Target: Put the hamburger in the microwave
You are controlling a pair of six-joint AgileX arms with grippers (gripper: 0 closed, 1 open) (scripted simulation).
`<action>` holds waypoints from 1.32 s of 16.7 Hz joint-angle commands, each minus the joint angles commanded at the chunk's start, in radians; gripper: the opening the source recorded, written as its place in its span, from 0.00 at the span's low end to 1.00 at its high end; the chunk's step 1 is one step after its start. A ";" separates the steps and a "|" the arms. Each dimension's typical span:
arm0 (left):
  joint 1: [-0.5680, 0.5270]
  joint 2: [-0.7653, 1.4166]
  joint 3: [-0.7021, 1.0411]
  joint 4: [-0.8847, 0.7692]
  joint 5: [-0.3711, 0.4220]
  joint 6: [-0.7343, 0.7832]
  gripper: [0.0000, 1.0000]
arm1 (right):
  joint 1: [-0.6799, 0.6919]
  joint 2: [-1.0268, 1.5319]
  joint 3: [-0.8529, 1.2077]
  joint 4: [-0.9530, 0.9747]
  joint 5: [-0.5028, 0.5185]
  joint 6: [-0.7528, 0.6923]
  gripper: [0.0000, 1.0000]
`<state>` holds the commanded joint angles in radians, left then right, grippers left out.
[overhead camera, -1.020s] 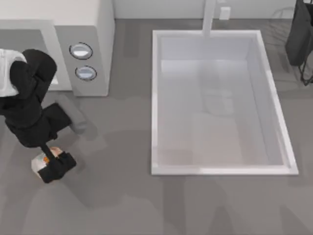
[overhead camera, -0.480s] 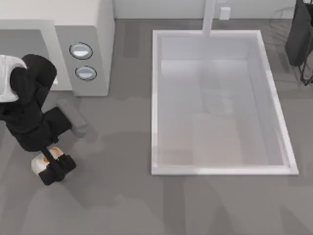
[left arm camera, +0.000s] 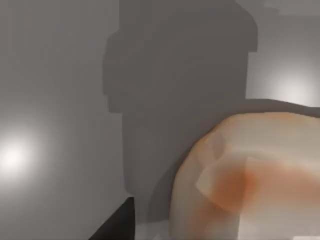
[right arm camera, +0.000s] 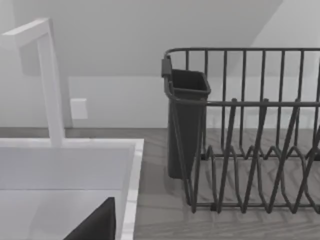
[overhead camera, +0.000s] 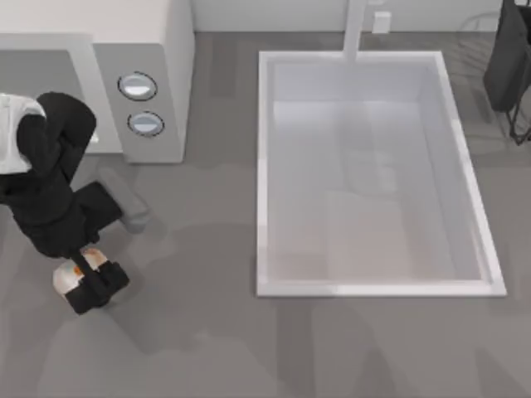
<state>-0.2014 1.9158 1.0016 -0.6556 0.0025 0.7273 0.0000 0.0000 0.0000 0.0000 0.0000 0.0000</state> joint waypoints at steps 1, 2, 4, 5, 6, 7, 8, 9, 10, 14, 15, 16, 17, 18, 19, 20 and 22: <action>0.000 0.000 0.000 0.000 0.000 0.000 0.17 | 0.000 0.000 0.000 0.000 0.000 0.000 1.00; 0.000 0.000 0.000 0.000 0.000 0.000 0.10 | 0.000 0.000 0.000 0.000 0.000 0.000 1.00; 0.000 0.000 0.000 0.000 0.000 0.000 0.00 | 0.000 0.000 0.000 0.000 0.000 0.000 1.00; 0.000 0.000 0.000 0.000 0.000 0.000 0.00 | 0.000 0.000 0.000 0.000 0.000 0.000 1.00; 0.000 0.000 0.000 0.000 0.000 0.000 0.00 | 0.000 0.000 0.000 0.000 0.000 0.000 1.00; 0.000 0.000 0.000 0.000 0.000 0.000 0.00 | 0.000 0.000 0.000 0.000 0.000 0.000 1.00; 0.000 0.000 0.000 0.000 0.000 0.000 0.00 | 0.000 0.000 0.000 0.000 0.000 0.000 1.00; 0.000 0.000 0.000 0.000 0.000 0.000 0.00 | 0.000 0.000 0.000 0.000 0.000 0.000 1.00; 0.000 0.000 0.000 0.000 0.000 0.000 0.00 | 0.000 0.000 0.000 0.000 0.000 0.000 1.00; -0.001 -0.067 0.033 -0.077 0.019 -0.002 0.00 | 0.000 0.000 0.000 0.000 0.000 0.000 1.00; -0.003 -0.074 0.050 -0.101 0.019 0.000 0.00 | 0.000 0.000 0.000 0.000 0.000 0.000 1.00; -0.004 -0.085 0.072 -0.135 0.019 0.001 0.00 | 0.000 0.000 0.000 0.000 0.000 0.000 1.00; -0.003 -0.098 0.098 -0.179 0.019 0.000 0.00 | 0.000 0.000 0.000 0.000 0.000 0.000 1.00; -0.003 -0.114 0.127 -0.230 0.019 -0.002 0.00 | 0.000 0.000 0.000 0.000 0.000 0.000 1.00; -0.002 -0.132 0.157 -0.284 0.018 -0.003 0.00 | 0.000 0.000 0.000 0.000 0.000 0.000 1.00; -0.002 -0.151 0.186 -0.336 0.018 -0.005 0.00 | 0.000 0.000 0.000 0.000 0.000 0.000 1.00; -0.001 -0.186 0.237 -0.416 0.018 -0.008 0.00 | 0.000 0.000 0.000 0.000 0.000 0.000 1.00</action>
<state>-0.2026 1.7300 1.2388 -1.0713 0.0207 0.7193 0.0000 0.0000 0.0000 0.0000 0.0000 0.0000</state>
